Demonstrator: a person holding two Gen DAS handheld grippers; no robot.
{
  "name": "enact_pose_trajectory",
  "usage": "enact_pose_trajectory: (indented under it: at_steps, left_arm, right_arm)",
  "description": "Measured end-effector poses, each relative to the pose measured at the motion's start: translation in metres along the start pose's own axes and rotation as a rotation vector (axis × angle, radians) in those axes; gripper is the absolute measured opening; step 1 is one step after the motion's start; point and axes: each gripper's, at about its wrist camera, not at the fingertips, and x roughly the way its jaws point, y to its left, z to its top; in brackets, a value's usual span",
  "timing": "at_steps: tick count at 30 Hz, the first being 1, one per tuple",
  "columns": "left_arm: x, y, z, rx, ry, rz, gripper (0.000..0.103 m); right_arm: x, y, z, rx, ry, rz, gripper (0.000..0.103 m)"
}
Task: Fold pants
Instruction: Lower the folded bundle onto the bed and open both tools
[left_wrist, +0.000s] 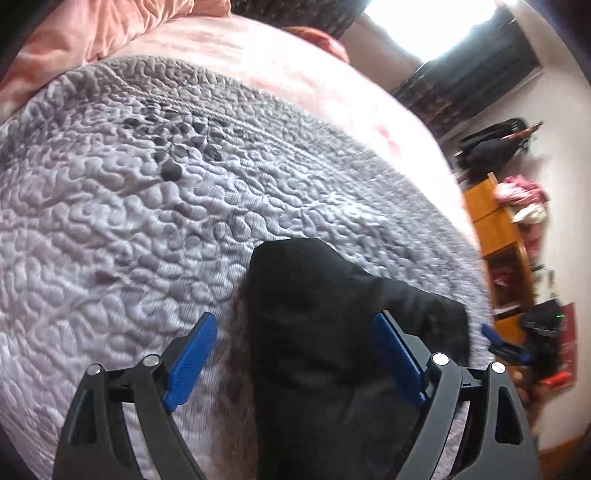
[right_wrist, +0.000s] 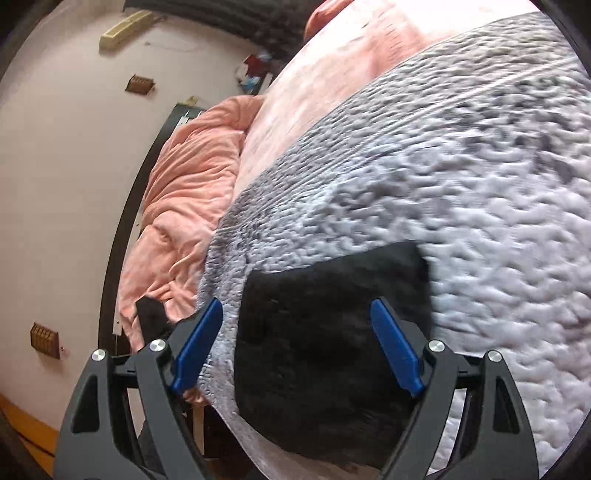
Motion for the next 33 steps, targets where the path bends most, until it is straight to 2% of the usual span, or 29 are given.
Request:
enact_pose_trajectory:
  at_steps: [5,7,10,13,15,17,19,22,24,27,29,30,31,33]
  left_arm:
    - [0.053,-0.005,0.014,-0.018,0.095,0.104,0.091]
    - [0.062,0.003,0.015,-0.054,0.117,0.104,0.095]
    - [0.068,0.011,0.013,-0.093,0.143,0.084,0.097]
    - [0.051,0.007,0.008,-0.080,0.114,0.070,0.092]
    - [0.029,-0.001,-0.001,-0.060,0.058,0.038,0.092]
    - [0.003,-0.006,-0.026,-0.028,0.008,0.012,0.093]
    - [-0.014,-0.009,-0.051,0.001,-0.018,0.020,0.093]
    - [-0.018,-0.008,-0.089,0.029,-0.015,0.072,0.093]
    - [-0.005,-0.003,-0.105,0.025,0.027,0.112,0.093]
    - [0.010,0.008,-0.114,-0.020,0.053,0.102,0.095]
    - [0.007,0.011,-0.114,-0.051,0.051,0.087,0.093]
    - [0.002,0.011,-0.115,-0.055,0.045,0.081,0.091]
    - [-0.006,0.010,-0.117,-0.054,0.031,0.069,0.090]
    - [-0.026,0.006,-0.126,-0.040,-0.022,0.029,0.091]
  right_arm:
    - [0.049,-0.011,0.016,0.063,0.045,-0.057,0.075]
    - [0.060,-0.021,0.017,0.087,0.045,-0.096,0.065]
    - [0.060,-0.044,0.018,0.151,0.036,-0.080,0.061]
    - [0.042,-0.032,0.007,0.133,0.021,-0.028,0.071]
    - [0.022,-0.017,-0.006,0.097,0.001,0.016,0.072]
    - [0.000,-0.005,-0.024,0.076,-0.017,0.067,0.074]
    - [-0.018,0.002,-0.050,0.063,-0.024,0.102,0.075]
    - [-0.023,-0.006,-0.078,0.076,-0.023,0.078,0.075]
    - [-0.015,-0.022,-0.087,0.128,-0.010,0.052,0.072]
    - [0.002,-0.040,-0.090,0.156,0.013,-0.013,0.061]
    - [0.002,-0.041,-0.091,0.165,0.014,-0.014,0.062]
    - [-0.004,-0.035,-0.093,0.166,0.006,-0.002,0.066]
    - [-0.008,-0.030,-0.095,0.160,0.000,0.009,0.070]
    - [-0.021,-0.013,-0.103,0.114,-0.017,0.036,0.072]
